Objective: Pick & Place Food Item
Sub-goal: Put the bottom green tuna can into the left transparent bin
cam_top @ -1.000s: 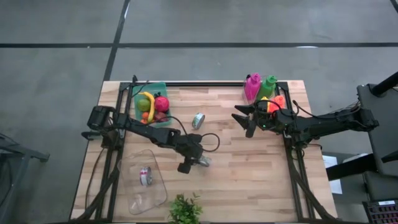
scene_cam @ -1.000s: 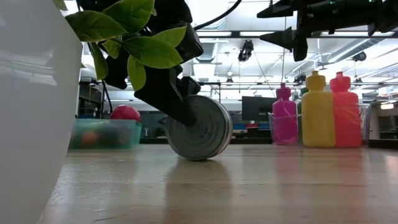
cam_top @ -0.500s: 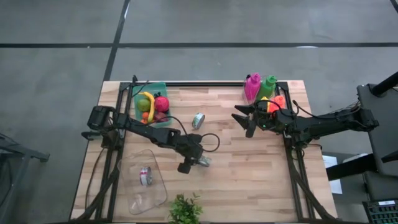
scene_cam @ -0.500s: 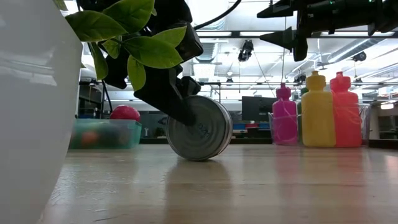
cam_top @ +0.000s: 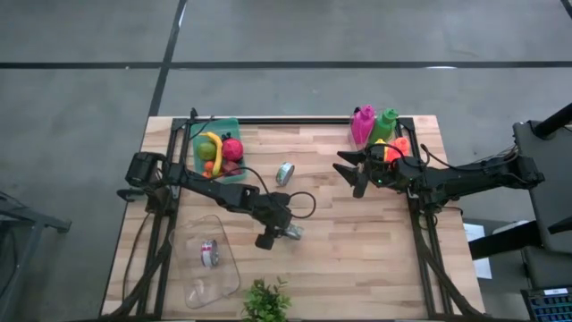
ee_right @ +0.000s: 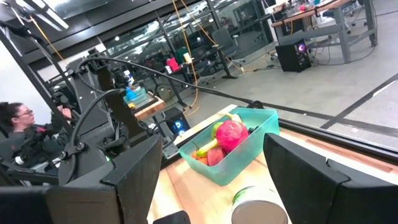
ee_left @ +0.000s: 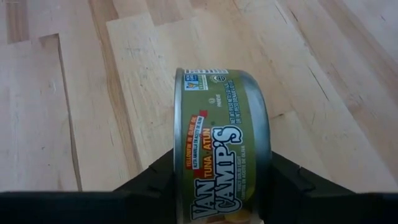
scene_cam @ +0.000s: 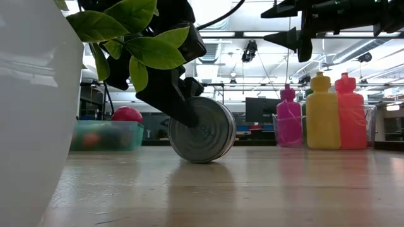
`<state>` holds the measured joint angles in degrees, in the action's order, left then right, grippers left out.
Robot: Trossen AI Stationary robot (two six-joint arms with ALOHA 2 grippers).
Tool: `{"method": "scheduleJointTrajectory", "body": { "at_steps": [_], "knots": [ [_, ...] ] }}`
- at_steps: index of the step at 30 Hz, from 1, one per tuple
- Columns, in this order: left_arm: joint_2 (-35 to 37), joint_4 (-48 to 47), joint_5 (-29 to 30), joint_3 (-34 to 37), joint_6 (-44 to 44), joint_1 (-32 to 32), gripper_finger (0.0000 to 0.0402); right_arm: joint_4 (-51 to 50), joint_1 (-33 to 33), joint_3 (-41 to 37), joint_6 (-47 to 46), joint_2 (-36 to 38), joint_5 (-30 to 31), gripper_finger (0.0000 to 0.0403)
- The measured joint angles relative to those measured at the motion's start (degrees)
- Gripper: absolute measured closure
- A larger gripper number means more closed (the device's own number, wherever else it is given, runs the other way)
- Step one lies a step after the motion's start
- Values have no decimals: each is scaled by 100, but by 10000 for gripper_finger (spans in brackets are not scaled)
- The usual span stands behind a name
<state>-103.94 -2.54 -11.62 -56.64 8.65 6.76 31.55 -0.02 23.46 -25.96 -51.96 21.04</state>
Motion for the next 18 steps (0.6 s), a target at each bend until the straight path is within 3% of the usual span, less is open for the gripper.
{"method": "scheduleJointTrajectory", "body": {
  "at_steps": [18],
  "knots": [
    [0,17,0,9,-15,-2,253,0,-1,0,-2,2,-2,126]
  ]
}}
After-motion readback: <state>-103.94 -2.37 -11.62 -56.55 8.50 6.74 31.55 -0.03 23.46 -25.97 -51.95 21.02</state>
